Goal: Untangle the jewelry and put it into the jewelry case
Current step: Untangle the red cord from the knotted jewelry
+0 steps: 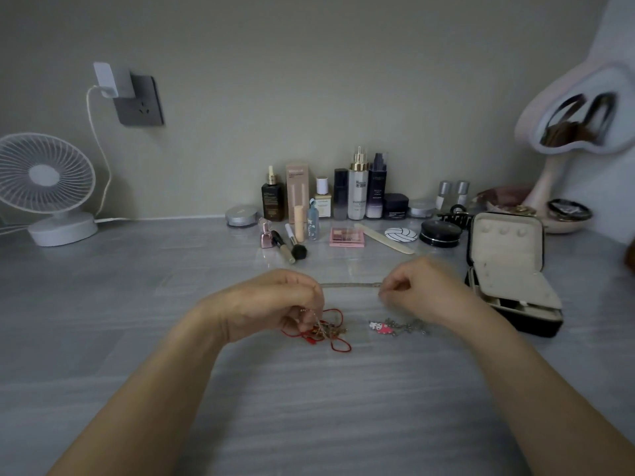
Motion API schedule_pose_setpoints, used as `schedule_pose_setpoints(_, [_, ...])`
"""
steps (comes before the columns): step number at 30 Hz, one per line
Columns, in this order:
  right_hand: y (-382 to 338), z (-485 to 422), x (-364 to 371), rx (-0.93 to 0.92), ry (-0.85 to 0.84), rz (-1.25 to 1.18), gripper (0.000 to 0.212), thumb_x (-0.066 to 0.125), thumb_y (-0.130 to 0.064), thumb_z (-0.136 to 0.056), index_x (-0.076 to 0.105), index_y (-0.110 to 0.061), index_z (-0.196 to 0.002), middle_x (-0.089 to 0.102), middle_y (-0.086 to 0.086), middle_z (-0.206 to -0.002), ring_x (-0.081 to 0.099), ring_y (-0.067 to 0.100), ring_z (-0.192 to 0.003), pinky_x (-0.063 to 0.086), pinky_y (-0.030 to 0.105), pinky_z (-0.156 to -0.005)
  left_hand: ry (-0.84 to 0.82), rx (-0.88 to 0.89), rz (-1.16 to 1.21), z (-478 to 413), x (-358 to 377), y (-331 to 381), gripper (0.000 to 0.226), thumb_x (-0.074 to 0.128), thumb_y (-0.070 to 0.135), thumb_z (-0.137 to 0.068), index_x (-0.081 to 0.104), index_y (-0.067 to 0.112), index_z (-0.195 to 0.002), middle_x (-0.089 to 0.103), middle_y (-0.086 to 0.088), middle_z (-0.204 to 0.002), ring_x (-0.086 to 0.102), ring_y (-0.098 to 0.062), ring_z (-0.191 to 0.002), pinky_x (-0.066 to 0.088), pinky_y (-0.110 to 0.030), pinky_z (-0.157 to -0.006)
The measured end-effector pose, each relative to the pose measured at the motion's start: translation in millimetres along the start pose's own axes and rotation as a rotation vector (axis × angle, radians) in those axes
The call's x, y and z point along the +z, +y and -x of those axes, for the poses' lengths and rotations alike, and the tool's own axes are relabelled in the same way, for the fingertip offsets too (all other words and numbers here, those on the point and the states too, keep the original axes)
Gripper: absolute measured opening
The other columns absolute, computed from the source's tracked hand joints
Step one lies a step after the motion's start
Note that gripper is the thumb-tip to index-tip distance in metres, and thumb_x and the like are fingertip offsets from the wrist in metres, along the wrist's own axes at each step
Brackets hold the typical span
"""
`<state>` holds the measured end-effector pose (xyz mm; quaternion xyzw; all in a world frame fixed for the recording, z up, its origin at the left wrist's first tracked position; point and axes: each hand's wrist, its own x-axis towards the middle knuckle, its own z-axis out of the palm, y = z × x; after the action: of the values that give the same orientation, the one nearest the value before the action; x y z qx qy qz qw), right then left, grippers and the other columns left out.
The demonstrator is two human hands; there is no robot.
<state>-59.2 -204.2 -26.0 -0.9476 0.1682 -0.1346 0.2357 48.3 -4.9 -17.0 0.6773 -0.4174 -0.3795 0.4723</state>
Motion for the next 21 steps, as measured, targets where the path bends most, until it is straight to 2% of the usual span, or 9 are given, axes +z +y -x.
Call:
schedule_pose_setpoints(2, [-3,4,-1,0.008,-0.101,0.051,0.007,0.075,-0.027,-0.073,0.070,-0.026,-0.069,0.061,-0.016,-0.064,0.061,0.007,-0.071,0.050,0.024,-0.067,0.044,-0.023,-0.075,-1,1,0,0.015,0.064,0.027,-0.065,0.057,0.017,-0.056,0.053,0.000,-0.060,0.048,-0.010,-0.058,0.042,-0.024,-0.061])
schedule_pose_setpoints(5, [-6,6,4,0.032,-0.176,0.199,0.013,0.078,-0.033,-0.068,0.068,-0.027,-0.069,0.061,-0.015,-0.070,0.060,0.008,-0.076,0.049,0.025,-0.070,0.199,-0.038,-0.193,-5,1,-3,0.026,0.061,0.022,-0.086,0.057,0.017,-0.060,0.056,0.003,-0.062,0.048,-0.008,-0.057,0.038,-0.024,-0.060])
schedule_pose_setpoints(8, [-8,7,10,0.020,-0.188,0.290,0.014,0.076,-0.035,-0.071,0.063,-0.029,-0.074,0.056,-0.015,-0.076,0.056,0.010,-0.083,0.046,0.024,-0.073,0.279,-0.037,-0.195,-6,2,-3,0.022,0.059,0.023,-0.088,0.061,0.017,-0.067,0.060,0.008,-0.064,0.049,-0.005,-0.056,0.037,-0.021,-0.058])
schedule_pose_setpoints(11, [-10,8,11,-0.029,-0.218,0.227,0.013,0.073,-0.030,-0.076,0.060,-0.028,-0.075,0.048,-0.017,-0.072,0.052,0.009,-0.079,0.042,0.021,-0.065,0.330,-0.018,-0.179,-10,8,-3,0.018,0.058,0.021,-0.089,0.063,0.018,-0.072,0.061,0.008,-0.067,0.050,-0.005,-0.058,0.038,-0.018,-0.056])
schedule_pose_setpoints(13, [-12,6,10,-0.059,-0.169,0.077,0.015,0.072,-0.027,-0.078,0.058,-0.025,-0.072,0.054,-0.013,-0.071,0.054,0.009,-0.072,0.042,0.019,-0.060,0.381,0.012,-0.165,-12,14,-4,0.016,0.057,0.017,-0.089,0.063,0.020,-0.075,0.062,0.008,-0.071,0.052,-0.003,-0.059,0.039,-0.013,-0.053])
schedule_pose_setpoints(15, [-16,5,6,-0.053,-0.099,-0.263,0.014,0.072,-0.019,-0.079,0.060,-0.022,-0.072,0.065,-0.004,-0.067,0.061,0.011,-0.064,0.049,0.027,-0.062,0.432,0.058,-0.136,-15,20,-4,0.015,0.055,0.016,-0.091,0.063,0.022,-0.080,0.064,0.009,-0.078,0.056,-0.002,-0.065,0.042,-0.012,-0.055])
schedule_pose_setpoints(18, [-25,6,-8,-0.020,-0.037,-0.683,0.011,0.071,-0.010,-0.078,0.062,-0.015,-0.080,0.071,0.000,-0.067,0.064,0.005,-0.057,0.047,0.019,-0.053,0.440,0.113,-0.061,-17,29,-1,0.017,0.047,0.017,-0.096,0.063,0.021,-0.092,0.067,0.010,-0.089,0.062,-0.002,-0.081,0.045,-0.013,-0.063])
schedule_pose_setpoints(21, [-35,5,-16,0.035,-0.025,-0.882,0.011,0.069,-0.008,-0.078,0.061,-0.013,-0.081,0.074,0.002,-0.072,0.067,0.009,-0.060,0.044,0.018,-0.050,0.393,0.134,0.043,-18,35,1,0.024,0.042,0.020,-0.098,0.061,0.015,-0.112,0.068,0.001,-0.107,0.062,-0.007,-0.100,0.048,-0.016,-0.076])
